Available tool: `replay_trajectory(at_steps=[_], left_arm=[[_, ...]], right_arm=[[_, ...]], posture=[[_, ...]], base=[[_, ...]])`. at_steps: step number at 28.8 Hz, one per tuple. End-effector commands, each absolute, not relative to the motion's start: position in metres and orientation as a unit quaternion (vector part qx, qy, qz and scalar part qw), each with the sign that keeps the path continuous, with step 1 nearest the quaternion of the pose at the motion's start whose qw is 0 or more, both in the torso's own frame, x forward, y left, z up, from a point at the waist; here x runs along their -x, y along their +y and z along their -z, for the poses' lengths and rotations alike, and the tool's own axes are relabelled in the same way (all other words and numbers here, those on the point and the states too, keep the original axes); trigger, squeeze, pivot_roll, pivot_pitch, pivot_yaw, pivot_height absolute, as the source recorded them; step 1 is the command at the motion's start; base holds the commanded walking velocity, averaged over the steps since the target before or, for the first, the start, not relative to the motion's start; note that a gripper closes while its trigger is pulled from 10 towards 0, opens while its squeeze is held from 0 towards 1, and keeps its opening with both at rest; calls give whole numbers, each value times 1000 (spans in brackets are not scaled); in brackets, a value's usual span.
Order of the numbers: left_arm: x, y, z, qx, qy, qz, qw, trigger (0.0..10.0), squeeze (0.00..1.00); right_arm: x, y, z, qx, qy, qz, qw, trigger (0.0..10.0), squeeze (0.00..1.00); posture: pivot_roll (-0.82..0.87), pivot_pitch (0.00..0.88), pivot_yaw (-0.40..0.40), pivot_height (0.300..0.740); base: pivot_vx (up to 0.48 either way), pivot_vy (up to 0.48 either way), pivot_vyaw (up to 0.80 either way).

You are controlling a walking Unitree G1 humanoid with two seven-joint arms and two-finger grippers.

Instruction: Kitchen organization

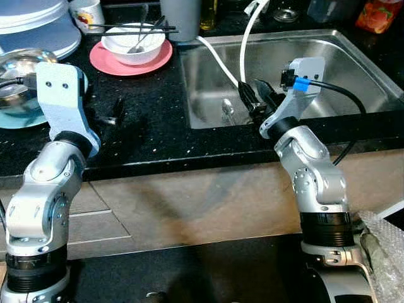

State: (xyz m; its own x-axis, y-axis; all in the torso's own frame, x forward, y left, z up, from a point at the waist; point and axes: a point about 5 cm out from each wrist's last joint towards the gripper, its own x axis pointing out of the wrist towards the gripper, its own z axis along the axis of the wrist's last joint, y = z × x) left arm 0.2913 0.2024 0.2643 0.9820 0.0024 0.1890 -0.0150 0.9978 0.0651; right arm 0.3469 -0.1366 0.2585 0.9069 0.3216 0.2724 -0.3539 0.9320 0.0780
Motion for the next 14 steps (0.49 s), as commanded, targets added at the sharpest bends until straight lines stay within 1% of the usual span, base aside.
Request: replay_trajectory(at_steps=[1, 8, 14], left_arm=[[-288, 201, -264, -28, -101, 2, 994, 10000, 0], [-288, 201, -266, -23, -107, 5, 994, 10000, 0], [-289, 201, -267, -22, -109, 8, 994, 10000, 0]], right_arm=[[-345, -135, -258, -64, -128, -178, 974, 10000, 0], [-345, -134, -258, -64, -128, -178, 974, 10000, 0], [-345, -135, -258, -65, -130, -177, 974, 10000, 0]], posture=[[59, 128, -23, 740], [59, 126, -23, 740], [60, 126, -22, 740]], base=[[371, 0, 0], [366, 0, 0], [312, 0, 0]])
